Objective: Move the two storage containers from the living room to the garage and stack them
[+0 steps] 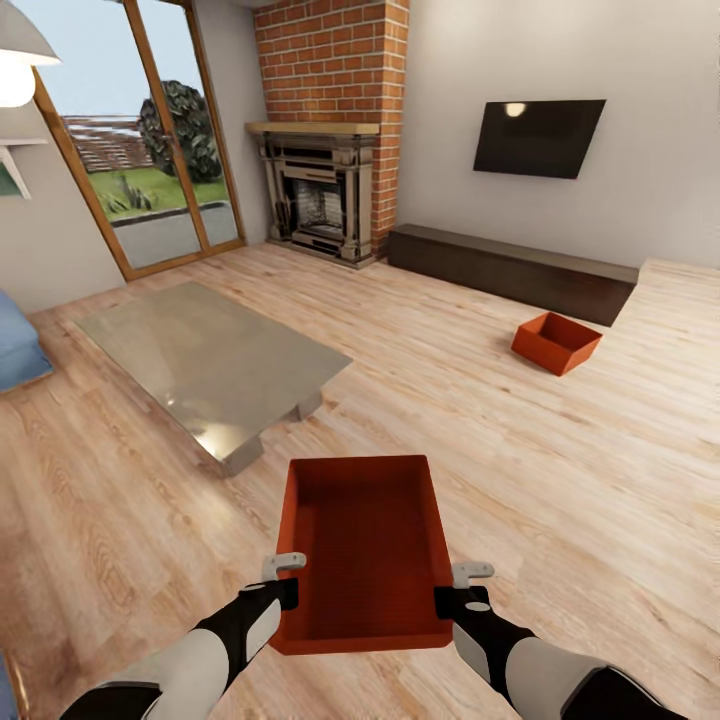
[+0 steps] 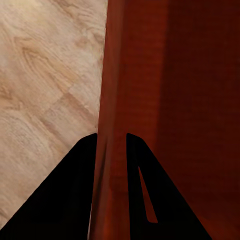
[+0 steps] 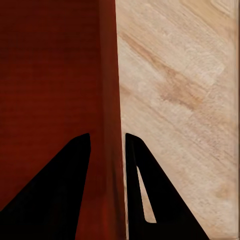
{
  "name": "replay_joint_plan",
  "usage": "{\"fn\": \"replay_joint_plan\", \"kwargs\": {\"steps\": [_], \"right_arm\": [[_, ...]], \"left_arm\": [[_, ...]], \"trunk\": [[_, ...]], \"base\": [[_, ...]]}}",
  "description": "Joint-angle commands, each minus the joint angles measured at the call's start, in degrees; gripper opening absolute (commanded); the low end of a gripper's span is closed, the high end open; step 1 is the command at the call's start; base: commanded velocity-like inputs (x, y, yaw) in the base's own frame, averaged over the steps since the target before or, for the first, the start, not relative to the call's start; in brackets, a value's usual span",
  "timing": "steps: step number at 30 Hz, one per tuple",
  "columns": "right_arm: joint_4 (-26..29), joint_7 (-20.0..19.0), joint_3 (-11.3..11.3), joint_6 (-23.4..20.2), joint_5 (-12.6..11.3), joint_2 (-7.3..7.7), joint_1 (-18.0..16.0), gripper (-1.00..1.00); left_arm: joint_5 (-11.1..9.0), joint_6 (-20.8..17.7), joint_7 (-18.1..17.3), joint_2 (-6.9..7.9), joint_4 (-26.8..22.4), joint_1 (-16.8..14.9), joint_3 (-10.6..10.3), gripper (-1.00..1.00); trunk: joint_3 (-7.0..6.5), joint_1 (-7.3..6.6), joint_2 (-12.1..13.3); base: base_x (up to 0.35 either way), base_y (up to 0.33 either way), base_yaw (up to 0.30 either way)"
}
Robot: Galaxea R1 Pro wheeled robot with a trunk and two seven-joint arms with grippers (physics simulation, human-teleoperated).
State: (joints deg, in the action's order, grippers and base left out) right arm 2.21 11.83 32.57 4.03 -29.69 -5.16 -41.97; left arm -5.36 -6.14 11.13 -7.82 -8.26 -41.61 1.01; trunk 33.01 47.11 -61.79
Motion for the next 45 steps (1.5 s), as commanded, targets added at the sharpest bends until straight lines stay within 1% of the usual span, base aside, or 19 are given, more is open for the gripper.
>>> {"fn": "replay_joint_plan", "kwargs": {"steps": [1, 9, 45], "right_arm": [[1.5, -1.2, -0.7, 0.5, 0.2, -0.03, 0.0, -1.00], [1.5, -1.2, -0.7, 0.5, 0.2, -0.03, 0.0, -1.00], [1.5, -1.2, -0.7, 0.4, 0.2, -0.03, 0.0, -1.00]], "left_arm": [[-1.5, -0.3, 0.5, -0.01, 0.1, 0.0, -0.7, -1.00], [-1.5, 0.0, 0.5, -0.01, 0.1, 0.0, -0.7, -1.00], [-1.4, 0.1, 0.5, -0.01, 0.1, 0.0, -0.8, -1.00]], "trunk": [[0.05, -0.03, 0.0], [0.05, -0.03, 0.0], [0.05, -0.03, 0.0]], "base": [[-0.245, -0.174, 0.000], [-0.122, -0.093, 0.034], [-0.001, 0.000, 0.297]]}}
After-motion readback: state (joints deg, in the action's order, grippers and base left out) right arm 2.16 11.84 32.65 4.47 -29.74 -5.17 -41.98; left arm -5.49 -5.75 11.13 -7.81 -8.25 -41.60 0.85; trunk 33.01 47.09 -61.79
